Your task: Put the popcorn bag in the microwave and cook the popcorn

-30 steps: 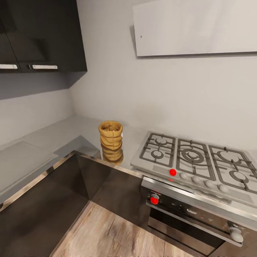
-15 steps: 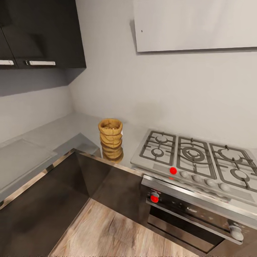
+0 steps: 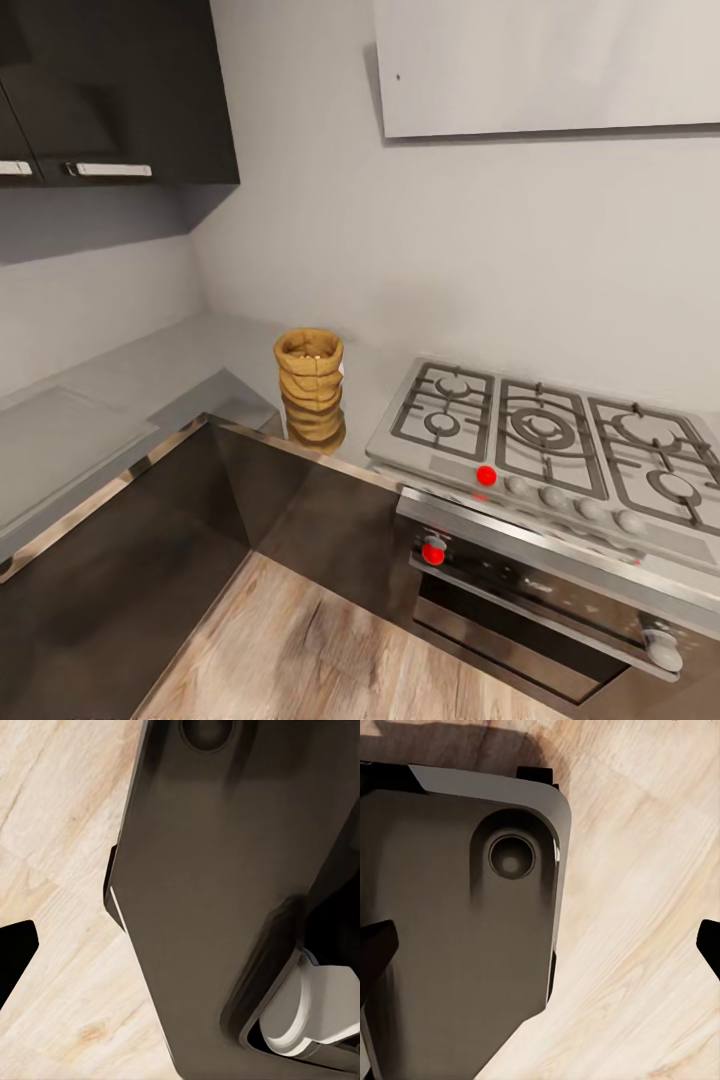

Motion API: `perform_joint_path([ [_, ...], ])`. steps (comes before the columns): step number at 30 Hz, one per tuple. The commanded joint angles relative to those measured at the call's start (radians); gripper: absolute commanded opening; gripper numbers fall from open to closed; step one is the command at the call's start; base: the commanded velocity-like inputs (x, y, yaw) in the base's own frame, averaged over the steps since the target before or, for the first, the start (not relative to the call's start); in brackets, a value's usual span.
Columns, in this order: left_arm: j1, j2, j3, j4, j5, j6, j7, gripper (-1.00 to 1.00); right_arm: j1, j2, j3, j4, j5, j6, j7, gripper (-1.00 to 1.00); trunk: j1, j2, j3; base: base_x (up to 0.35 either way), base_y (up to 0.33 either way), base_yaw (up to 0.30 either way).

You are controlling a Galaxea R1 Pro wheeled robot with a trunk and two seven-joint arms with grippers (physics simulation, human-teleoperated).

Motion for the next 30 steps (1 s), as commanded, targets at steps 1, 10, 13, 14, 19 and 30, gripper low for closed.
perform_joint_path([
  [1, 0.000, 0.000, -0.001, -0.001, 0.004, -0.002, 0.001, 1.00, -0.001, -0.001, -0.008, 0.001, 0.009, 0.001, 0.002, 1.00, 0.000, -0.001, -0.001, 0.000, 0.000, 0.000],
  [10, 0.000, -0.001, 0.002, -0.001, 0.004, -0.002, 0.001, 1.00, -0.001, -0.001, -0.007, 0.001, 0.010, 0.000, 0.002, 1.00, 0.000, -0.001, -0.001, 0.000, 0.000, 0.000],
  [13, 0.000, -0.001, 0.002, -0.001, 0.005, -0.002, 0.002, 1.00, -0.001, -0.002, -0.008, 0.001, 0.010, -0.001, 0.002, 1.00, 0.000, -0.001, -0.001, 0.000, 0.000, 0.000],
  [14, 0.000, -0.001, 0.002, 0.000, 0.005, -0.002, 0.002, 1.00, -0.001, -0.002, -0.008, 0.001, 0.010, -0.001, 0.002, 1.00, 0.000, -0.001, -0.001, 0.000, 0.000, 0.000],
  [19, 0.000, -0.001, 0.004, 0.001, 0.006, -0.002, 0.003, 1.00, -0.001, -0.002, -0.008, 0.001, 0.010, -0.001, 0.002, 1.00, 0.000, -0.001, -0.001, 0.000, 0.000, 0.000],
  [30, 0.001, -0.001, 0.006, 0.001, 0.006, -0.002, 0.002, 1.00, -0.001, -0.004, -0.008, 0.001, 0.009, -0.001, 0.003, 1.00, -0.027, 0.048, 0.021, 0.000, 0.000, 0.000],
])
